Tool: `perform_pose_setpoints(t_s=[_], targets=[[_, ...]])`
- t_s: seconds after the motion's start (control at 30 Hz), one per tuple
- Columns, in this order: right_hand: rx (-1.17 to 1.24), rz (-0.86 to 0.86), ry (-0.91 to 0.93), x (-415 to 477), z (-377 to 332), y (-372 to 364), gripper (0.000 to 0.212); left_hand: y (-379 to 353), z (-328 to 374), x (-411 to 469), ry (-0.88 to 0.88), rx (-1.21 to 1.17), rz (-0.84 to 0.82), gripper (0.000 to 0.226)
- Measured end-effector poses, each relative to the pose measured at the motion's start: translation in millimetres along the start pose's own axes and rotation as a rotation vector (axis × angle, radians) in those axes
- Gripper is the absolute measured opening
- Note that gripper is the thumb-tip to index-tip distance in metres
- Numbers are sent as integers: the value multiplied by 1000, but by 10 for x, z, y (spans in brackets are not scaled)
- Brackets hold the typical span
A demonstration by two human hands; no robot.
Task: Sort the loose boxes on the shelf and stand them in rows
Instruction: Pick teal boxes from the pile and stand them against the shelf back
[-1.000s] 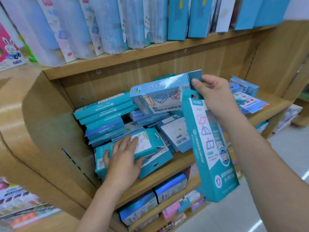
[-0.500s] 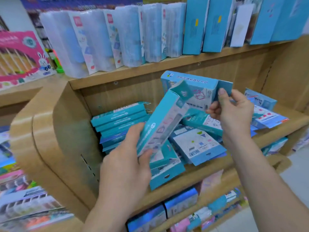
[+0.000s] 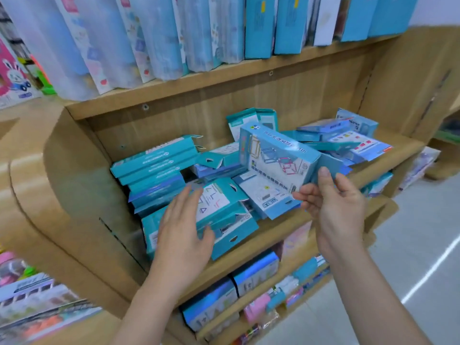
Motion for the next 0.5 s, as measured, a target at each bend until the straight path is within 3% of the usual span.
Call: perform_pose_setpoints(t_s=[0.07,0.13,0.2,0.37,0.5], targets=[[44,-25,-118,-166,74,82,19,48,220,-60,-140,-188,2,94],[1,-71,-224,-276,78,161,19,33,425,-112,-347,67,47,119],[-79,-135,-308,-348,31,203,19,-30,583,-178,-528,359,128,128],[-120,-200,-351,-422,-155,205,31,-174,667,-270,-631,427,128,109],[41,-174,-297,-304,-335,141,11,-74,677,-114,-509,276,133,101]])
Point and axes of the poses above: each hand's wrist, its own x-axis towards the middle knuckle, its own y-axis out of the back of the hand, z = x × y, the point moved 6 cm from there along x, towards the middle knuckle, and after that the axes turned 7 degrees about y, right-handed, at the moved point
